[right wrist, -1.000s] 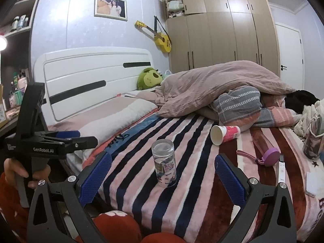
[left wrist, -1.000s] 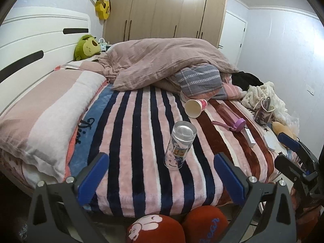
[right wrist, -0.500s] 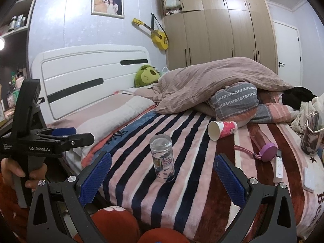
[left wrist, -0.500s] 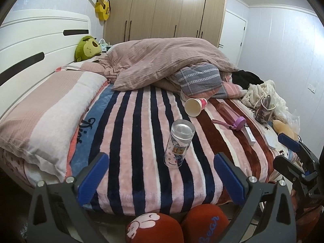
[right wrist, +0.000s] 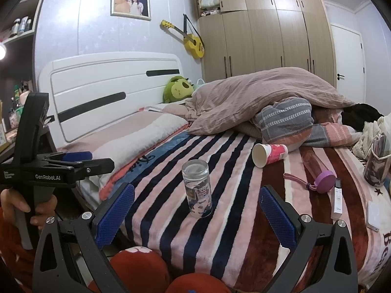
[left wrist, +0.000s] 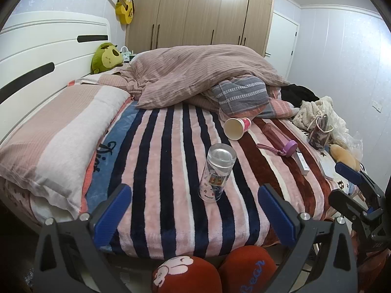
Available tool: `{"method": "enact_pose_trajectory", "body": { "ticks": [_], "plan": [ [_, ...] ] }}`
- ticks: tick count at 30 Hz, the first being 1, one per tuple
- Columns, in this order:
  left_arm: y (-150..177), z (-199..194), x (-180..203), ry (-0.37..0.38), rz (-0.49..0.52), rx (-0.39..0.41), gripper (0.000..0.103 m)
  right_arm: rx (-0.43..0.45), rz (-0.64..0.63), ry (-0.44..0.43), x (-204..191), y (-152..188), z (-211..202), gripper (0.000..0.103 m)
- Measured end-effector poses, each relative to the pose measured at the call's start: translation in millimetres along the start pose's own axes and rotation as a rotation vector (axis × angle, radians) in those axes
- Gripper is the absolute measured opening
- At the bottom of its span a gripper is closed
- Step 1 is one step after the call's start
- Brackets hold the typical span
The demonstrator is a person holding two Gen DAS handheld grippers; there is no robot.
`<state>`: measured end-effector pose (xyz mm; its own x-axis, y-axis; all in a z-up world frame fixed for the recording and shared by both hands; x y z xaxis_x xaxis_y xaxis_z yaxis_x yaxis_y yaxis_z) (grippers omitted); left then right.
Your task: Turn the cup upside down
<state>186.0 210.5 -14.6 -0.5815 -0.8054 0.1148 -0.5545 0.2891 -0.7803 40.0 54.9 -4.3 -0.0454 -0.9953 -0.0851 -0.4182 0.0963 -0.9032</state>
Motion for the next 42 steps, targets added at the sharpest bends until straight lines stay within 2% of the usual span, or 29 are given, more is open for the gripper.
{"method": "enact_pose_trajectory", "body": {
  "ticks": [42],
  "plan": [
    [-2.8, -4.5, -2.6, 0.012, 0.01, -0.007, 0.103, -0.005, 0.008, -0.003, -3.1, 4.1, 2.6, 0.102]
  ]
}}
Point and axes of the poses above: each gripper's, at about its wrist camera, not at the fingertips, and z roughly the way its jaws point, x to its right, y to its underside, the point moved 4 cm from there along z, roughly the way its jaws point
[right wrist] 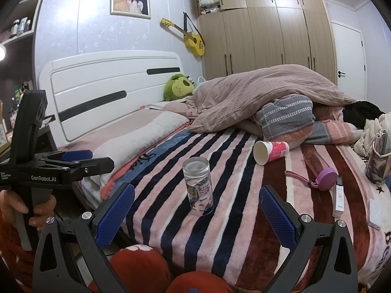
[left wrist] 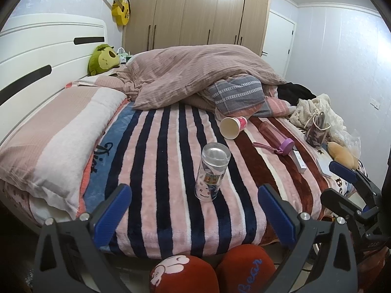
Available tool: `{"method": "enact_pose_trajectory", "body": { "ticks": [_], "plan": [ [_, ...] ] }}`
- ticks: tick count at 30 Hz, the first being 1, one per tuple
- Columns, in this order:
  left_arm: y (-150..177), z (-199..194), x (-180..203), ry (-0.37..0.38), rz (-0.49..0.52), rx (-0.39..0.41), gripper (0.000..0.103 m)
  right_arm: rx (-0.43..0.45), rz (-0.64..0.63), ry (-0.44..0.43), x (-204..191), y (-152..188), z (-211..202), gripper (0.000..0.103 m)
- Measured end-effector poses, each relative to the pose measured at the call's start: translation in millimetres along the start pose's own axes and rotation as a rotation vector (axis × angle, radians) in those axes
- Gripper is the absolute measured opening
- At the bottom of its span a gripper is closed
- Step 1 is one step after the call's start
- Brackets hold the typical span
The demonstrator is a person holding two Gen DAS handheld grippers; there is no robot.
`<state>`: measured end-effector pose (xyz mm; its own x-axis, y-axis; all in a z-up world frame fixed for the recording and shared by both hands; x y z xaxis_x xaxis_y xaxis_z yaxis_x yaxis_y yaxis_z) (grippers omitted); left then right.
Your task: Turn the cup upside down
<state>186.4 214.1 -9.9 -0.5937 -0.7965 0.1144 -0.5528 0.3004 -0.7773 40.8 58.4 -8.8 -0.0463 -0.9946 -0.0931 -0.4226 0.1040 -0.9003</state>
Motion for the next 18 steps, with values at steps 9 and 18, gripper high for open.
{"method": "enact_pose_trajectory", "body": {
  "ticks": [9, 18],
  "plan": [
    [0.5, 1.3, 3.0, 0.001, 0.001, 0.0, 0.103, 0.0, 0.001, 0.0, 0.1, -0.6, -0.1, 0.102],
    [1.0, 2.2, 3.4, 0.0, -0.001, 0.001, 0.103, -0.001, 0.0, 0.0, -0.6, 1.9, -0.5, 0.102]
  ]
}}
Point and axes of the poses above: each gripper's, at about its wrist camera, not at the fingertips, and z roughly the way its jaws point, x to its right, y to its underside, the point moved 4 cm from there along z, roughly the way its jaws point
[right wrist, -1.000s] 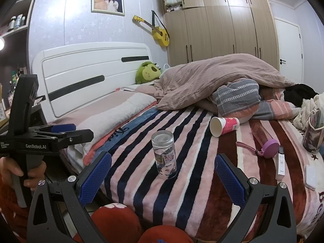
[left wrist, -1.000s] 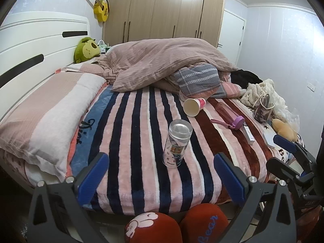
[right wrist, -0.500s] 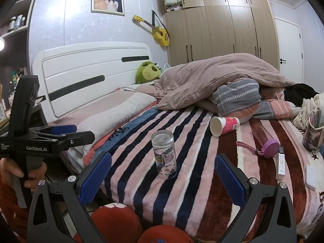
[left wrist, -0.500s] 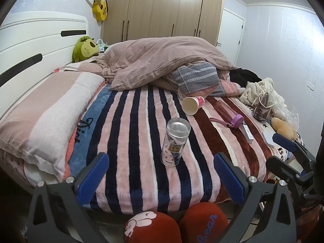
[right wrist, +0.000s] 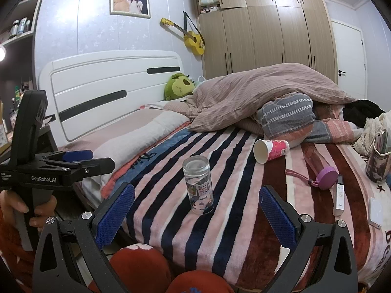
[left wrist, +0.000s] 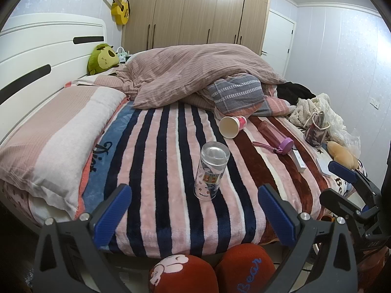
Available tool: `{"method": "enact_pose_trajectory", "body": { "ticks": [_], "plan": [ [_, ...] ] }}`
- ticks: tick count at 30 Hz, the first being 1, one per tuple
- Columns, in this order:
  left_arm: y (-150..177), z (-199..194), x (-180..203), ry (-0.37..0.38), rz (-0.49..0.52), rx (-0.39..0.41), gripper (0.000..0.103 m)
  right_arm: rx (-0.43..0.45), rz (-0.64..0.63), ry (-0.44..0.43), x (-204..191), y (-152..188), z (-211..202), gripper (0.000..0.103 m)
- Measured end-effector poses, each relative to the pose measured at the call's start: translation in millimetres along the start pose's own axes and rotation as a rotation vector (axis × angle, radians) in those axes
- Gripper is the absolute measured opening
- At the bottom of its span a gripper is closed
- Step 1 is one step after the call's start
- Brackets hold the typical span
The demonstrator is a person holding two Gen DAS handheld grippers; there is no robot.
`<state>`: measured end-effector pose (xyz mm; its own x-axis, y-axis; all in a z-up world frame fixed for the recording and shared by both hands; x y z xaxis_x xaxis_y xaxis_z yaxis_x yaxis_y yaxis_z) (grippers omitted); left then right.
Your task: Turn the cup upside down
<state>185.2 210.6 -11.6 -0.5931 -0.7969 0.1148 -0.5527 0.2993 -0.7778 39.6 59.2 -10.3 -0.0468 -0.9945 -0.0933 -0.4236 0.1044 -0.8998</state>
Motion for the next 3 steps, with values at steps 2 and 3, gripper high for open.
{"method": "enact_pose_trajectory", "body": {
  "ticks": [2, 3],
  "plan": [
    [0.1, 0.7, 0.7, 0.002, 0.002, -0.002, 0.103, 0.0, 0.001, -0.002, 0.2, -0.1, 0.0, 0.102],
    [0.7, 0.8, 1.3, 0.0, 0.002, -0.002, 0.103, 0.0, 0.001, -0.002, 0.2, -0.3, 0.1, 0.102]
  ]
}}
Point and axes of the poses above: each gripper's, at about its wrist camera, not at the fingertips, and z roughly the way its jaws point, x to its right, y to its underside, the point moved 4 cm from there along z, roughly the way its jaws point
